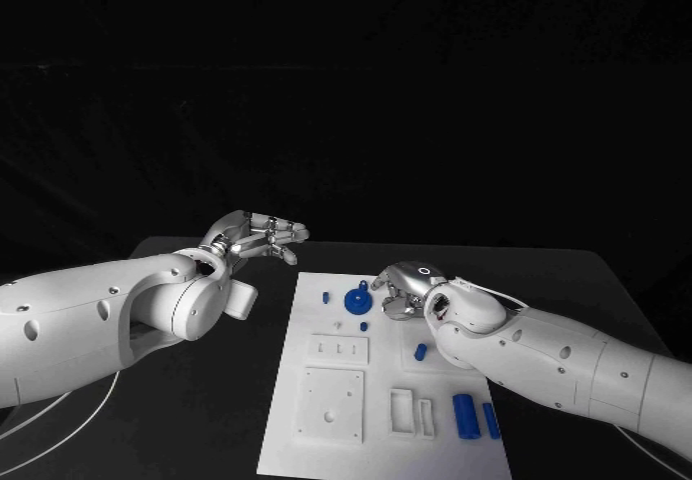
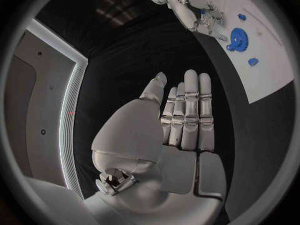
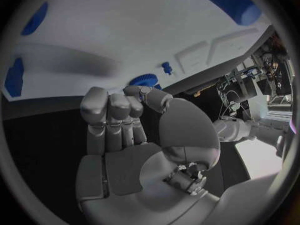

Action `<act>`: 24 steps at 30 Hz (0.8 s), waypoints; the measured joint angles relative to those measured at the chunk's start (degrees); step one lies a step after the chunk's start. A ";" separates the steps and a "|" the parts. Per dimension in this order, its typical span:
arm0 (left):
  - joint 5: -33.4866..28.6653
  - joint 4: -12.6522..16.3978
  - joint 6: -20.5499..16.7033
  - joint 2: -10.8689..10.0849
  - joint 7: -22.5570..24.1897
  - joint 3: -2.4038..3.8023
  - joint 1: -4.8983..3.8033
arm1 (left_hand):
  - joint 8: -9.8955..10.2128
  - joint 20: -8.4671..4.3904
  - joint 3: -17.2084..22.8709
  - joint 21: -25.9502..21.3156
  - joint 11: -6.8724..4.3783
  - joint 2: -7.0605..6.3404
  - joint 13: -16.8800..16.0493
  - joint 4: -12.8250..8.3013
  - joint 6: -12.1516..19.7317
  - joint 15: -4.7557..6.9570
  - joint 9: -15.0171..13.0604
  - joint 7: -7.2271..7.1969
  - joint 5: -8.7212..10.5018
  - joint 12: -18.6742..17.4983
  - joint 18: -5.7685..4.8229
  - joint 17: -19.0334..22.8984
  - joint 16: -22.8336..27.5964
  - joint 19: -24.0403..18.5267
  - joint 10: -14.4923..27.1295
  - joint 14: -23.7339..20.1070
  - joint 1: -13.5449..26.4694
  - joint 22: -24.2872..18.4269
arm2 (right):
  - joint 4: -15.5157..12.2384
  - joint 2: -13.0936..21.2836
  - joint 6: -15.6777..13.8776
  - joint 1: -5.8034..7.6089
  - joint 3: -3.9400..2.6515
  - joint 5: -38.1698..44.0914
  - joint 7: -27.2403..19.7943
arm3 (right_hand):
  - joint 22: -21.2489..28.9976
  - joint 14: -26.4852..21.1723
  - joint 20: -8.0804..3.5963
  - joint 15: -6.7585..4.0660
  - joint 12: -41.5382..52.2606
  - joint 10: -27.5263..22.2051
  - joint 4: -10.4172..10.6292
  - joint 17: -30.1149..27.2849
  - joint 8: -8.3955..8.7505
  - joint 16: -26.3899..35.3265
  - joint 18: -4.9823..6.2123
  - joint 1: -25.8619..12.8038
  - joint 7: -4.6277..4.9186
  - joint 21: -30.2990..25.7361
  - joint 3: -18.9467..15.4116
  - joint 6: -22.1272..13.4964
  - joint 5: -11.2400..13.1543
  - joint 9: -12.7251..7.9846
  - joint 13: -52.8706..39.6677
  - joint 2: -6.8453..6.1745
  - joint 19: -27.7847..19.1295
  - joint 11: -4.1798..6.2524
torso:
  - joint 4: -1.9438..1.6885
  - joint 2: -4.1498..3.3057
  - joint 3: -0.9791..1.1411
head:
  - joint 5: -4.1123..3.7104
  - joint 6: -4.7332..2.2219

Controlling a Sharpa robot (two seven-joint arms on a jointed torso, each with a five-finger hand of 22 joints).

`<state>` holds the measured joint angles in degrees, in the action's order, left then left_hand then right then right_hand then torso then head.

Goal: Assemble the parts on the task board

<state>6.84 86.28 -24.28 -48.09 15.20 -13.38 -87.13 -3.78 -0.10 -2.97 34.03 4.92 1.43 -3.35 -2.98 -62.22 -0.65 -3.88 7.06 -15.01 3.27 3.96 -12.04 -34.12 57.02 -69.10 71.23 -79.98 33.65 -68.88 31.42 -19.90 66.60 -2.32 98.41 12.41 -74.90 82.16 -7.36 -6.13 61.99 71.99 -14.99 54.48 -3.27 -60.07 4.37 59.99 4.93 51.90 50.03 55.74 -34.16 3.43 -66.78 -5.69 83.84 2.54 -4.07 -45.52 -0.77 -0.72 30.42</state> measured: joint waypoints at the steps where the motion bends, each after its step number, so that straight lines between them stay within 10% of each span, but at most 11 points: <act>1: 0.00 -0.04 0.00 -0.02 0.00 0.00 0.00 | 0.00 0.00 0.29 0.00 0.00 -0.04 0.00 0.03 0.00 0.00 0.00 0.00 0.00 0.00 0.00 0.00 0.00 0.00 0.00 0.00 0.04 0.16 | -0.45 0.49 -0.91 -0.01 -0.03 -0.31 -0.27 | 0.00 0.00 0.00 0.00 0.00 0.05 0.22 0.00 0.00 0.00 0.00 0.45 0.21 0.00 -1.05 0.21 0.80 0.00 0.00 -0.45 0.00 -0.05 | 0.01 0.01 0.00 | -0.05 -0.03; 11: 0.00 -0.66 0.01 -0.17 0.00 -0.01 0.01 | 0.00 0.00 0.28 -0.22 0.00 -0.24 0.00 0.03 0.00 -0.19 0.00 0.00 0.00 0.00 0.00 0.00 0.00 0.00 0.00 -0.20 0.24 0.24 | -5.02 8.38 -7.61 0.02 -3.79 -8.53 -6.68 | -0.01 0.33 1.66 1.52 0.32 0.19 3.12 -0.50 0.00 0.33 0.00 8.67 0.33 -2.50 -30.27 2.95 13.52 0.08 0.25 -0.63 0.19 -2.24 | 0.36 0.09 0.07 | -0.71 -0.30; 24: 0.00 -1.25 0.31 0.11 0.03 -0.02 0.15 | 0.00 0.00 0.65 -0.44 -1.32 -0.23 0.00 -0.33 0.00 0.01 0.00 0.00 0.00 0.00 0.00 0.00 0.00 0.00 -3.60 -0.40 0.23 0.54 | -0.42 14.83 -3.32 -0.11 -5.24 -20.29 -16.10 | -0.04 0.10 1.77 1.75 0.32 -0.03 1.56 0.01 -0.02 -0.01 -0.13 12.84 1.10 -3.32 -49.50 4.82 13.74 0.09 0.76 2.93 0.09 -2.45 | 1.44 0.12 0.75 | -1.59 -0.53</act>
<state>6.84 85.03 -23.98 -47.97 15.23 -13.39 -86.98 -3.78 -0.10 -2.33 33.59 3.60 1.20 -3.35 -3.32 -62.22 -0.63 -3.88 7.06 -15.01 3.27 3.95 -12.04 -34.12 57.02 -72.71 70.83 -79.75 34.19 -69.30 46.25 -23.22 66.50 -7.56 78.11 -3.69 -74.94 82.27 -5.60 -4.38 62.32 71.96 -13.44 54.49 -3.30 -60.09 4.24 72.83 6.03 48.57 0.53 60.56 -20.42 3.52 -66.03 -2.76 83.93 0.09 -2.63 -45.40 -0.03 -2.31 29.89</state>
